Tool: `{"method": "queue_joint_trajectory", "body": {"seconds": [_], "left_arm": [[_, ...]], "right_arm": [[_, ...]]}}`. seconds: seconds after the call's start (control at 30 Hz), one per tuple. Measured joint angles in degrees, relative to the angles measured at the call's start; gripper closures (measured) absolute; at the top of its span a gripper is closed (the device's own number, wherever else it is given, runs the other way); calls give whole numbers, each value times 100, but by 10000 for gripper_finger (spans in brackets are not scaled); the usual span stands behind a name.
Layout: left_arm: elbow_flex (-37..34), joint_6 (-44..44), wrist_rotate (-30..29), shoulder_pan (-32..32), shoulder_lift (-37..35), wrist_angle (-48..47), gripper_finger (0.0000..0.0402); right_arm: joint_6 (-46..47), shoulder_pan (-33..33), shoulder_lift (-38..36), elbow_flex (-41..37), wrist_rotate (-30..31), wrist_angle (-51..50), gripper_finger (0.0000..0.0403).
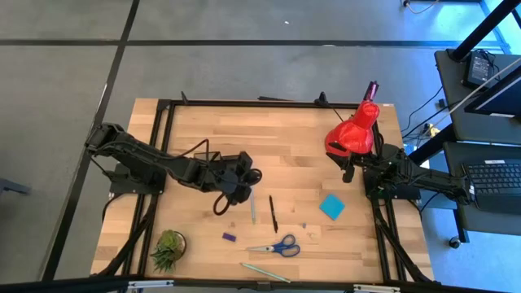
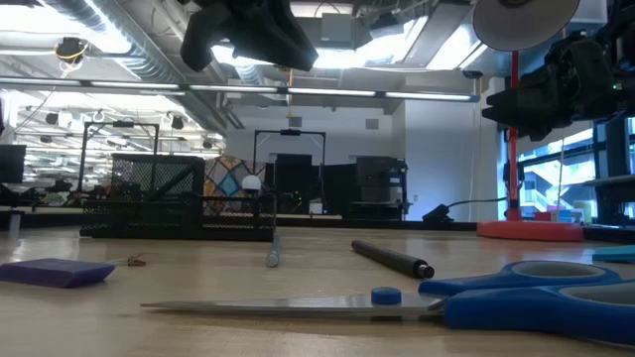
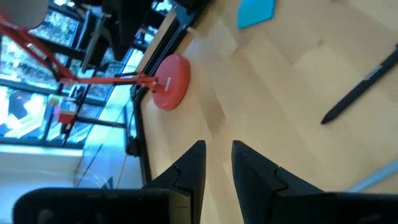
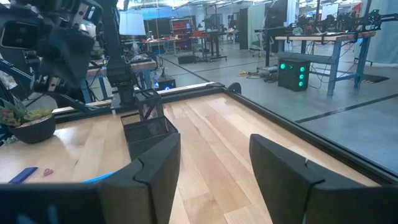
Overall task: Pick and place office supplies into organizer
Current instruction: Put the top blue pencil into the black desk organizer
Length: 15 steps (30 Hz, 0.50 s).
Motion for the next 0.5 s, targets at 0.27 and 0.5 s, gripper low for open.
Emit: {"method": "queue_joint_trajectory", "body": {"seconds": [0.27,0.5], "left_arm": [[0,-268,288,68,-2,-111,325],[0,-91,1183,184,-2,-340,262]], "right_arm": [[17,2,0,-2,0,0,208],[17,0,0,-1,-1,0,208]]}}
